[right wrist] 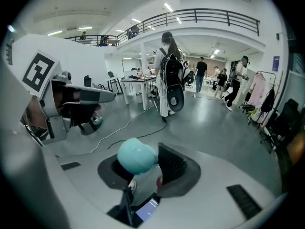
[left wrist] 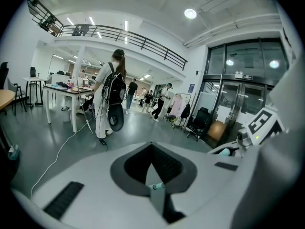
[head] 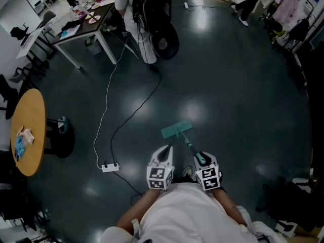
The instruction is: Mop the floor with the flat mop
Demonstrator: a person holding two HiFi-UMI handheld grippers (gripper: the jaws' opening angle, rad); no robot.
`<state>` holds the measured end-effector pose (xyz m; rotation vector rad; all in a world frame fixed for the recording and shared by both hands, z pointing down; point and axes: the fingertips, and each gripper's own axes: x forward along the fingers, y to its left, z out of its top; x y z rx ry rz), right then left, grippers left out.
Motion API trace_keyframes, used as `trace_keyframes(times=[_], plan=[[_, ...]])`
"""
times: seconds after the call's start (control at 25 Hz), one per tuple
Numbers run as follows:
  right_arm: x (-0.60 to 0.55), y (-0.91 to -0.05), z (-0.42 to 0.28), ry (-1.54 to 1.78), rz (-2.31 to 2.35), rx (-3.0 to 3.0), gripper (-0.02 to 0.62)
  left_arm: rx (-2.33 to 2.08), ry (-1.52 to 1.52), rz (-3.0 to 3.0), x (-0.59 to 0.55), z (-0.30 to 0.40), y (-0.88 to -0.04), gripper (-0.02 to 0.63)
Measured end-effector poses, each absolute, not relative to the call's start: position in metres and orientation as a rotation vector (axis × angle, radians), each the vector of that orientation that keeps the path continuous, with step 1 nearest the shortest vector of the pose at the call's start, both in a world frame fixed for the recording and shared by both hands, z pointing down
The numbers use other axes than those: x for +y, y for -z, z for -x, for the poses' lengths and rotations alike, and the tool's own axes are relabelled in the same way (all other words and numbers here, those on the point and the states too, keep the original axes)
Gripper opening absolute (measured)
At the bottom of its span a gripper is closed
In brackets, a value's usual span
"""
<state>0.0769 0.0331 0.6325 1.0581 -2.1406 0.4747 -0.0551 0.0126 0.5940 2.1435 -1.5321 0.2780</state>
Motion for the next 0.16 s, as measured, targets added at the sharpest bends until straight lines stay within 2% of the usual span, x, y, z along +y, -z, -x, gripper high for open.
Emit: trace_keyframes(times=[0.16], plan=[[0.0317, -0.6340, -0.0743, -0.465, -1.056, -2.144, 0.115, -1.529, -0.275, -2.144, 0.0134, 0.0552, -0.5966, 0.005]])
